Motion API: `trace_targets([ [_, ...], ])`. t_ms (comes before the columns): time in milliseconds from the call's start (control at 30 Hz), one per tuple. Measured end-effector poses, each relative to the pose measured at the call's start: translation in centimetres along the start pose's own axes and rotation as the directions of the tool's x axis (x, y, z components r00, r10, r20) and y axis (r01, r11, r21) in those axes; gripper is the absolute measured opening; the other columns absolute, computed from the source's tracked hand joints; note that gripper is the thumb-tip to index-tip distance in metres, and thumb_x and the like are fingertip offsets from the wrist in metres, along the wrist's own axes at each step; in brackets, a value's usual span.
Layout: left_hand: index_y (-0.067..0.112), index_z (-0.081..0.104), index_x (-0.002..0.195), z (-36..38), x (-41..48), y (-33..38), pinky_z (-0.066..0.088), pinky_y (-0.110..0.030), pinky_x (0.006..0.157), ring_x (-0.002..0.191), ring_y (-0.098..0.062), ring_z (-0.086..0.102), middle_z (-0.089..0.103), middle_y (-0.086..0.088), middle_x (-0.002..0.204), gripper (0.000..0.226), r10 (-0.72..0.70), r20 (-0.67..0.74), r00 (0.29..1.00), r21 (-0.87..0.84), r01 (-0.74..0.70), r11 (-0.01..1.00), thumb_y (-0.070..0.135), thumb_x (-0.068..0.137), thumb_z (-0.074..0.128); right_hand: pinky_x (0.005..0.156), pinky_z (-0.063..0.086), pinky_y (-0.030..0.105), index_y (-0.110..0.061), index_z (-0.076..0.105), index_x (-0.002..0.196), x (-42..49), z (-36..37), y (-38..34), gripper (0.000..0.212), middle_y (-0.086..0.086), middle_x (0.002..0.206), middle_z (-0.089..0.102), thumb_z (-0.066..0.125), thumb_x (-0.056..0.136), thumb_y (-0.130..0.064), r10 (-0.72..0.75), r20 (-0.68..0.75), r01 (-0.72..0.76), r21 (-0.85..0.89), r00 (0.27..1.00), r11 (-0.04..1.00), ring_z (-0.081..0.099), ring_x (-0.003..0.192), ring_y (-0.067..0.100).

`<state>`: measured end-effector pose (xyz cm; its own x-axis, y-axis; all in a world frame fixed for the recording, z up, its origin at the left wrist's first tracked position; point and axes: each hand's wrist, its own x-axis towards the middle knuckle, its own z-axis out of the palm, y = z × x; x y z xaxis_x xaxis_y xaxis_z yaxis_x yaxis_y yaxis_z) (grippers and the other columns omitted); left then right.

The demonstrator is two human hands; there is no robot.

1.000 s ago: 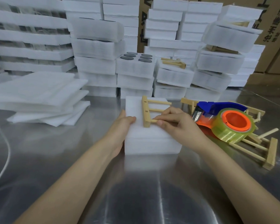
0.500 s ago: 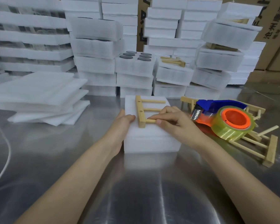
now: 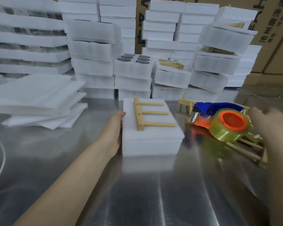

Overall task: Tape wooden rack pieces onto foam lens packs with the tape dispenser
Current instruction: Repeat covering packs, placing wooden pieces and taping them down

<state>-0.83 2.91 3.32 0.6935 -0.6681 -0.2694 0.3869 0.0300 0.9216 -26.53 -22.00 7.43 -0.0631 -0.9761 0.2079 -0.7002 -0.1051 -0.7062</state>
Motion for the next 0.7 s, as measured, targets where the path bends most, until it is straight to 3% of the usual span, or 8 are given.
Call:
trace_targets([
  [67, 0.014, 0.064, 0.093, 0.0, 0.0, 0.0, 0.049, -0.032, 0.067, 0.07, -0.019, 0.068, 0.07, -0.003, 0.08, 0.026, 0.006, -0.031, 0.999, 0.02, -0.006, 1.0, 0.03, 0.093, 0.043, 0.09, 0.047, 0.048, 0.003, 0.056, 0.119, 0.7, 0.6, 1.4, 0.065, 0.027, 0.119, 0.058, 0.051, 0.088, -0.055, 0.111, 0.18, -0.105, -0.042, 0.977, 0.994, 0.055, 0.109, 0.044],
  [133, 0.015, 0.064, 0.093, 0.1, -0.3, -0.1, 0.049, -0.03, 0.064, 0.067, -0.016, 0.067, 0.07, -0.001, 0.075, 0.024, 0.006, -0.058, 0.998, 0.045, -0.003, 0.999, 0.028, 0.094, 0.043, 0.067, 0.052, 0.039, -0.004, 0.056, 0.11, 0.7, 1.3, 1.8, 0.058, 0.016, 0.1, 0.062, 0.059, 0.086, -0.057, 0.159, 0.336, -0.169, 0.002, 0.928, 0.986, 0.062, 0.087, 0.036],
  [233, 0.013, 0.055, 0.088, 0.3, -0.8, 0.3, 0.05, -0.023, 0.061, 0.065, -0.01, 0.059, 0.059, 0.0, 0.081, 0.013, 0.028, -0.175, 0.984, -0.012, -0.031, 0.999, 0.019, 0.094, 0.046, 0.061, 0.056, 0.039, -0.005, 0.057, 0.102, 1.2, 2.2, 2.2, 0.045, 0.016, 0.09, 0.063, 0.063, 0.085, -0.047, 0.175, 0.326, -0.208, 0.069, 0.929, 0.976, 0.065, 0.073, 0.032],
  [333, 0.015, 0.049, 0.112, -0.1, -0.7, 1.3, 0.039, -0.035, 0.105, 0.099, -0.013, 0.048, 0.046, 0.0, 0.113, 0.018, 0.048, -0.275, 0.96, -0.142, -0.09, 0.986, 0.018, 0.095, 0.047, 0.073, 0.058, 0.048, -0.006, 0.057, 0.096, 1.3, 2.6, 2.3, 0.046, 0.017, 0.09, 0.065, 0.06, 0.082, -0.049, 0.186, 0.266, -0.218, 0.094, 0.946, 0.972, 0.068, 0.075, 0.036],
  [433, 0.013, 0.05, 0.124, -0.5, -1.0, 1.9, 0.028, -0.041, 0.114, 0.096, -0.014, 0.05, 0.051, -0.002, 0.108, 0.03, 0.057, -0.306, 0.95, -0.21, -0.126, 0.97, 0.015, 0.095, 0.045, 0.064, 0.058, 0.04, -0.007, 0.053, 0.101, 0.8, 3.4, 2.0, 0.043, 0.011, 0.086, 0.058, 0.059, 0.084, -0.046, 0.191, 0.282, -0.231, 0.117, 0.94, 0.966, 0.067, 0.063, 0.03],
  [567, 0.015, 0.052, 0.117, -0.1, -1.0, 1.7, 0.04, -0.029, 0.099, 0.084, -0.008, 0.052, 0.05, 0.0, 0.108, 0.024, 0.17, -0.369, 0.914, -0.211, -0.26, 0.942, 0.012, 0.095, 0.044, 0.069, 0.059, 0.043, -0.01, 0.051, 0.107, 0.4, 3.7, 1.5, 0.031, 0.009, 0.096, 0.059, 0.047, 0.086, -0.033, 0.208, 0.275, -0.299, 0.347, 0.939, 0.889, 0.068, 0.068, 0.032],
  [633, 0.02, 0.051, 0.114, 0.1, -1.3, 1.8, 0.043, -0.021, 0.085, 0.084, -0.006, 0.053, 0.051, 0.001, 0.108, 0.024, 0.414, -0.428, 0.803, -0.019, -0.466, 0.885, 0.011, 0.095, 0.042, 0.064, 0.058, 0.035, -0.015, 0.051, 0.109, 0.2, 3.3, 0.8, 0.024, 0.011, 0.105, 0.06, 0.047, 0.092, -0.031, 0.152, 0.323, -0.319, 0.567, 0.934, 0.759, 0.065, 0.08, 0.028],
  [700, 0.026, 0.054, 0.105, 0.4, -1.8, 2.2, 0.047, -0.019, 0.079, 0.09, -0.007, 0.059, 0.054, -0.001, 0.114, 0.024, 0.639, -0.361, 0.679, 0.117, -0.647, 0.754, 0.009, 0.093, 0.042, 0.073, 0.056, 0.034, -0.015, 0.055, 0.104, -0.3, 2.4, -0.4, 0.015, 0.009, 0.111, 0.062, 0.049, 0.094, -0.025, 0.024, 0.357, -0.298, 0.74, 0.934, 0.603, 0.064, 0.093, 0.021],
])
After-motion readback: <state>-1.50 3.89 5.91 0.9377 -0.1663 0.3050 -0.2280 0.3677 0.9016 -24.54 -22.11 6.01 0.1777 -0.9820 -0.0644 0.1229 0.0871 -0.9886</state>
